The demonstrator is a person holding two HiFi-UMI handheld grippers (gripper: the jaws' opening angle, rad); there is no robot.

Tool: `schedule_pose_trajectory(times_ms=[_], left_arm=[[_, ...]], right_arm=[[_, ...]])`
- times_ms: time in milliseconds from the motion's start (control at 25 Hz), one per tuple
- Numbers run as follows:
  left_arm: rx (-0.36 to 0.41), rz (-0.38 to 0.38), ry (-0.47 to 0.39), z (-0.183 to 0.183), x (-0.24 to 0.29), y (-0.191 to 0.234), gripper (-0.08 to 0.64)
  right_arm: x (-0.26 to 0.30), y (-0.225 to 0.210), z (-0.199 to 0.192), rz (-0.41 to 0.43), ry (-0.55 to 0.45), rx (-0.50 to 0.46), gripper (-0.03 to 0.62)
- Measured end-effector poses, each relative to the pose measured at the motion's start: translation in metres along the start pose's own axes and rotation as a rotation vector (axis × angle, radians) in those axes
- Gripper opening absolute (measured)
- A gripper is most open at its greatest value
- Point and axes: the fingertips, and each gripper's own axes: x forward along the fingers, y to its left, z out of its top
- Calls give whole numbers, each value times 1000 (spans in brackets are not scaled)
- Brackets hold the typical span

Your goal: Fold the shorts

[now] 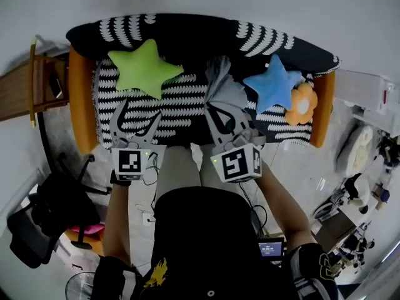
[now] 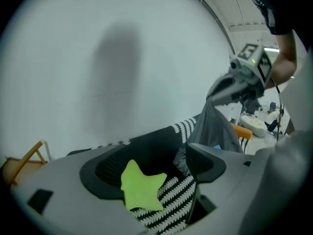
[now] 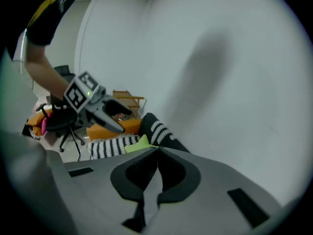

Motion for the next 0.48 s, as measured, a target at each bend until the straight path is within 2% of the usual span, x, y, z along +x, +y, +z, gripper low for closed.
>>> schedule_pose_trajectory(times_ms=[80,280,320,400,440,480], left_arm=[[8,11,52,-18,1,10,394],[53,35,143,-59,18,30,394],[63,34,160,-67,25,32,394],[78,24,185,-82,42,33,394],[81,15,187,-88,53,31,394],[79,4,178,-92,66,28,394]], right_arm=[[47,50,-26,40,-26,1,18],[144,180,-78,346,0,119,18],[154,206,-84,423,1,140,47],[162,254,-96,595,7,164,269],[160,273,-101,662,5,179,308],[157,284,-106,705,-3,209,314]])
